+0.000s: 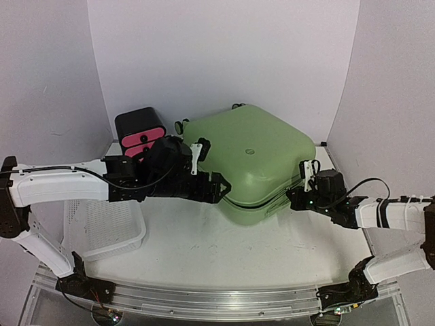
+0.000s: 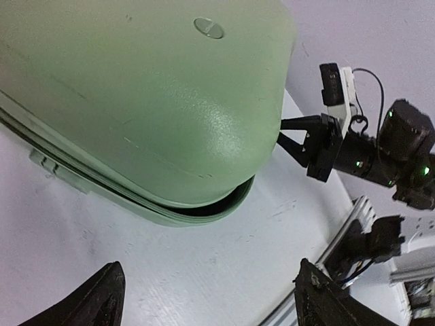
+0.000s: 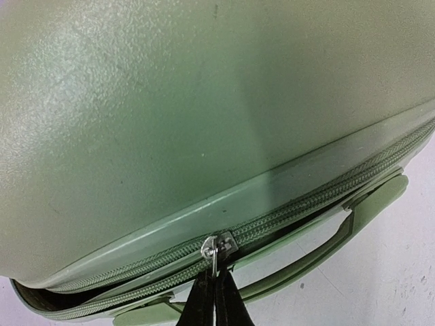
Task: Open, take out, and arrange the luggage
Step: Unzip the zipper of the luggage.
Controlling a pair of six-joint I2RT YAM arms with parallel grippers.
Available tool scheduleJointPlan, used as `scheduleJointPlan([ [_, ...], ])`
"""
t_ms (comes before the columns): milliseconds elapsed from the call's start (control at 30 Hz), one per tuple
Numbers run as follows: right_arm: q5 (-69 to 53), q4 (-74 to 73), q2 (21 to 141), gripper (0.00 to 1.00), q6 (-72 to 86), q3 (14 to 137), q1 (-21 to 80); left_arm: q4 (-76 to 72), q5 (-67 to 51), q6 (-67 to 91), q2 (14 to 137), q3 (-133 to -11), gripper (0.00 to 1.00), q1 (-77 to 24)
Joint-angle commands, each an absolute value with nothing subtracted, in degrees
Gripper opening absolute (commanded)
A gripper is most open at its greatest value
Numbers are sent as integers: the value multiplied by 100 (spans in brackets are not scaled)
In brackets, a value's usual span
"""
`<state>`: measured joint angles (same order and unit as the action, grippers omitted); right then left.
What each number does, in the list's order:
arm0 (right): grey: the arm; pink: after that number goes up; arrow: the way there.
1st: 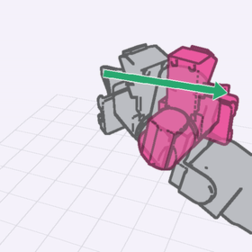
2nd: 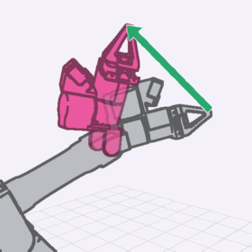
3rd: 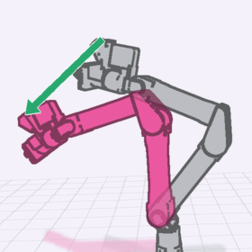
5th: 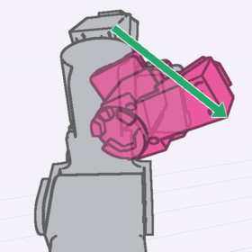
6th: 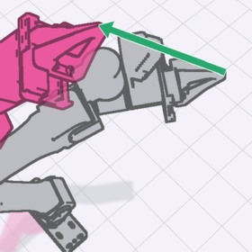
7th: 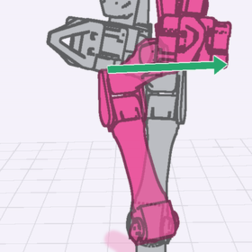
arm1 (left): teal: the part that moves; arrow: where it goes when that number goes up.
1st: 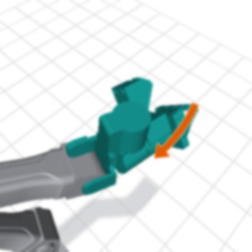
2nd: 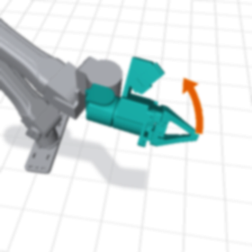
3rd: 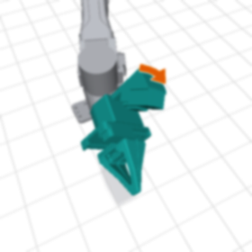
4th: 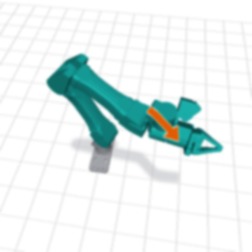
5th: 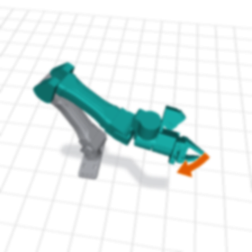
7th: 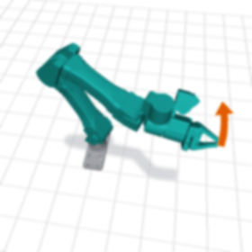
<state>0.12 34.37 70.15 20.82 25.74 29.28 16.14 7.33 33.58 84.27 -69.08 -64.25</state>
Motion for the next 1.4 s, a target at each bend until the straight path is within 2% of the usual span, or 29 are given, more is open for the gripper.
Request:
scheduleJointPlan([
  [0, -263, 4109, 6812, 0, 1985, 2757, 2944, 1326, 411, 5470, 8740, -6991, 87, -6433],
  [300, -401, 4105, 6725, 0, 2026, 2690, 2947, 982, 630, 6488, 9370, -6938, 81, -6425],
  [667, -527, 4138, 6696, 0, 2063, 2609, 2945, 580, 480, 6916, 9682, -6957, 77, -6240],
  [867, -595, 4158, 6706, 0, 2061, 2626, 2945, 406, 290, 7174, 9939, -7150, 69, -6115],
  [1033, -617, 4170, 6684, 0, 2070, 2622, 2947, 382, 102, 7623, 10185, -7122, 53, -6099],
  [1367, -703, 4184, 6697, 0, 2105, 2609, 2952, 246, -112, 7681, 10506, -7199, 49, -6091],
])
